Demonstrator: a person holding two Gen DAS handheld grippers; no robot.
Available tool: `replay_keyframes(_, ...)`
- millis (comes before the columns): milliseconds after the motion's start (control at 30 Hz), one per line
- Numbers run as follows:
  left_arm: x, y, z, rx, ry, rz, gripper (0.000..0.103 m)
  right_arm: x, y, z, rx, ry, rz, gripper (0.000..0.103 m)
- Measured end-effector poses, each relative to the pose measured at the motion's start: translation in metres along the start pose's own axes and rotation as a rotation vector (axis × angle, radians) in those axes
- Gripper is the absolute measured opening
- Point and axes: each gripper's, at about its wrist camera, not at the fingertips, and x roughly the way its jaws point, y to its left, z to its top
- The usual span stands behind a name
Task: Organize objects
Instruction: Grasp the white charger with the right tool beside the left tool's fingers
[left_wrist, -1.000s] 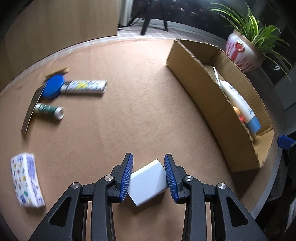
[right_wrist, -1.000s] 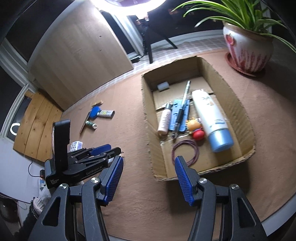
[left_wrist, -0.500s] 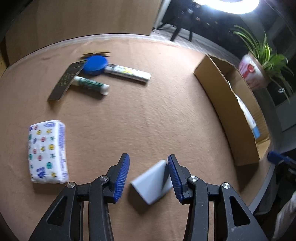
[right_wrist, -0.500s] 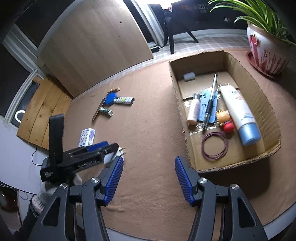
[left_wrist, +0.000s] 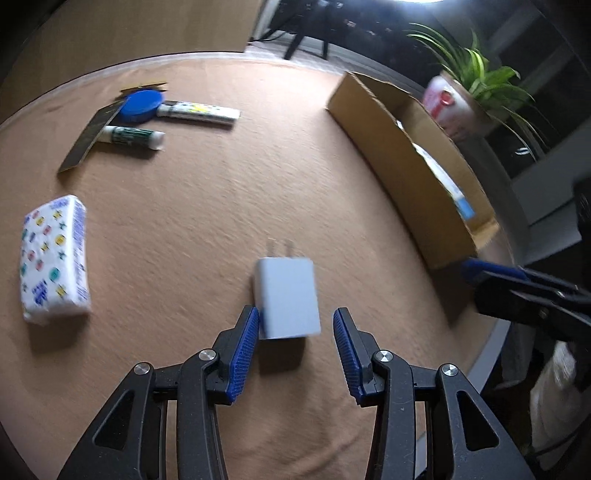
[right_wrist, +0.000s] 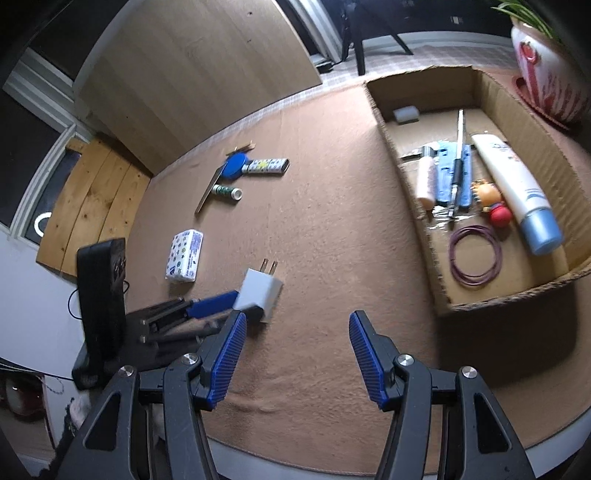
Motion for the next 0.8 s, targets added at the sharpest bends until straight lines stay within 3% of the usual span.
replay_keyframes(133, -0.001, -0.005, -0.005, 0.001, -0.026, 0.04, 0.045, 0.02, 0.004, 0.008, 0.011, 0.041, 0.034, 0.053)
replay_keyframes(233, 0.002, -0.004, -0.004, -0.006, -0.025, 0.043, 0.045, 0.04, 0.006, 0.015, 0.014, 0.085, 0.044, 0.043)
replay_keyframes(400, 0.006, -0.005, -0.007, -0.006, -0.022, 0.045, 0.045, 0.073, 0.006, 0.019, 0.03, 0.161, 0.053, 0.04)
replay_keyframes(800, 0.012, -0.007, -0.005, -0.019, -0.03, 0.029, 0.043, 0.094, 0.011, 0.023, 0.02, 0.18, 0.077, 0.028)
